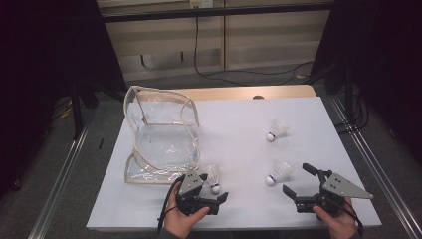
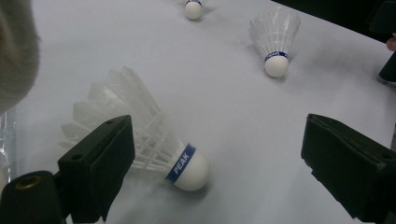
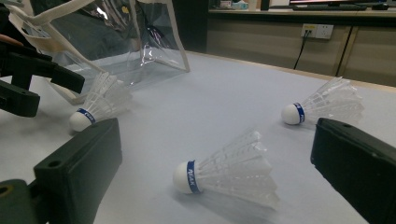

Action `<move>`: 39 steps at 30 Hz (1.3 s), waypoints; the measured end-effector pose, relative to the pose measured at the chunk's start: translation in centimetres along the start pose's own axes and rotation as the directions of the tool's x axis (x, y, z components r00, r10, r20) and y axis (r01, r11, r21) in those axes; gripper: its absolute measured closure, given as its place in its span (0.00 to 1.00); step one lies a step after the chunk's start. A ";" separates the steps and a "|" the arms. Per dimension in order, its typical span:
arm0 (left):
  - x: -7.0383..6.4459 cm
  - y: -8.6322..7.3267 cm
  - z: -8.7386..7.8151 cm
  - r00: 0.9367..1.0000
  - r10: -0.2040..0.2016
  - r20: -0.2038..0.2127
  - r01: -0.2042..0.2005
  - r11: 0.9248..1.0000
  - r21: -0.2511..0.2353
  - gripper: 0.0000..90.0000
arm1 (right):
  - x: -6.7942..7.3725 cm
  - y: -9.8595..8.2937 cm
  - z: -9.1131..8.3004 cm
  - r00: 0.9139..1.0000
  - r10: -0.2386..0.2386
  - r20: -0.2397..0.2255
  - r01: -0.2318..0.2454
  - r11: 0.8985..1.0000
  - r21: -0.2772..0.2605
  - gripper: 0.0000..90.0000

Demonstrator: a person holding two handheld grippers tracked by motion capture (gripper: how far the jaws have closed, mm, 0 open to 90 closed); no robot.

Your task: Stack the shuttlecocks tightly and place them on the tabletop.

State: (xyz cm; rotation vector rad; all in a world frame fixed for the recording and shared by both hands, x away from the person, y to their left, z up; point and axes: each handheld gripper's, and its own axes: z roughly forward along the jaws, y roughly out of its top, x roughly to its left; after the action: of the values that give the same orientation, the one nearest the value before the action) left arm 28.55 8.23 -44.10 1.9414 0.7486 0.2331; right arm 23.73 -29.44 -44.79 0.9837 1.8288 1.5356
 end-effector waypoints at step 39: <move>-1.1 0.3 2.7 0.998 -0.010 -0.057 0.013 0.999 0.047 0.53 | -0.1 0.1 -0.2 1.000 0.002 0.008 -0.002 1.000 -0.007 0.02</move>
State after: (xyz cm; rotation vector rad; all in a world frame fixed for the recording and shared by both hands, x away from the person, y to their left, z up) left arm 29.08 5.46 -44.95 1.9816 0.8089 0.2668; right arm 23.62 -29.67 -44.66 0.9878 1.8165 1.5363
